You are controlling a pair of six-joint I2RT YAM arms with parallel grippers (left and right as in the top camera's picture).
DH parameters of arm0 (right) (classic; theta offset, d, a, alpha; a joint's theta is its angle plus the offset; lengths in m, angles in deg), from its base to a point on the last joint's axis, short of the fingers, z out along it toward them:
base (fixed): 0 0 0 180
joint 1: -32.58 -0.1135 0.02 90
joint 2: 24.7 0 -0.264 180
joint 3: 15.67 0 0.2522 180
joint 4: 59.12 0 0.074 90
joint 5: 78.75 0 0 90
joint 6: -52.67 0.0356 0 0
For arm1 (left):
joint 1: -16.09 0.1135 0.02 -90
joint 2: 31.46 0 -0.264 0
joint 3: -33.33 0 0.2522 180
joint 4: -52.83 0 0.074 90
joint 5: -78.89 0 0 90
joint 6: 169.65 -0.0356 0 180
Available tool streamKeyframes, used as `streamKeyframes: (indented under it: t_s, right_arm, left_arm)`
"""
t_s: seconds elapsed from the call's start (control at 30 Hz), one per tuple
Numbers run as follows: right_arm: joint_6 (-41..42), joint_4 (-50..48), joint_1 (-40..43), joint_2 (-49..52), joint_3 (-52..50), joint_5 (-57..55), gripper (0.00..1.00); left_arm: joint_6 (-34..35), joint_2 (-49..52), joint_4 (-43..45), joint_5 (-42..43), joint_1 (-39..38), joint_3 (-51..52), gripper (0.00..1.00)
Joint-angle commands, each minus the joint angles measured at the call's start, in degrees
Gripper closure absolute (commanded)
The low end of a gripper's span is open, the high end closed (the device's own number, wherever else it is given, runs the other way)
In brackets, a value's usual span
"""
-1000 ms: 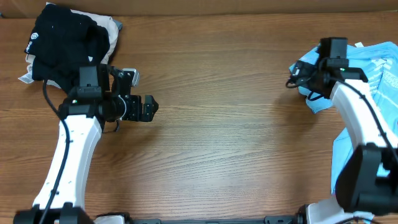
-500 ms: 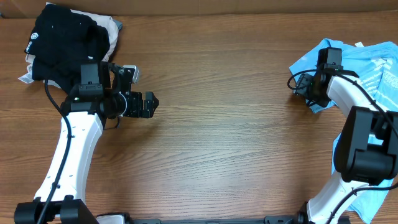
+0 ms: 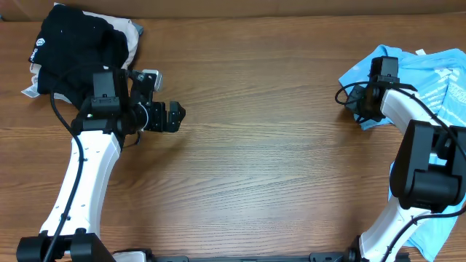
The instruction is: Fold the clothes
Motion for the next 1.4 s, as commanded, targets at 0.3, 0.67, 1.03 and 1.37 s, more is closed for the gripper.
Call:
streamKeyframes:
  t_s: [0.3,0.67,1.03,1.37]
  right_arm:
    - [5.7,1.7,-18.0,0.4,-0.5,18.5,0.96]
    - [19.5,0.8,-46.2,0.4,3.7,28.3,0.96]
    - [19.5,12.3,-54.3,-0.5,13.9,28.0,0.52]
    - [13.3,25.0,-32.5,-6.1,15.6,19.5,0.33]
  left_arm:
    - [5.1,0.0,10.4,-5.1,-0.2,-1.0,0.0]
    - [5.1,0.0,10.2,-18.3,2.8,-1.0,0.0]
    - [5.0,0.0,9.0,-18.3,4.2,-1.0,0.0]
    - [-6.0,1.3,10.4,-4.7,-3.2,-1.0,0.0]
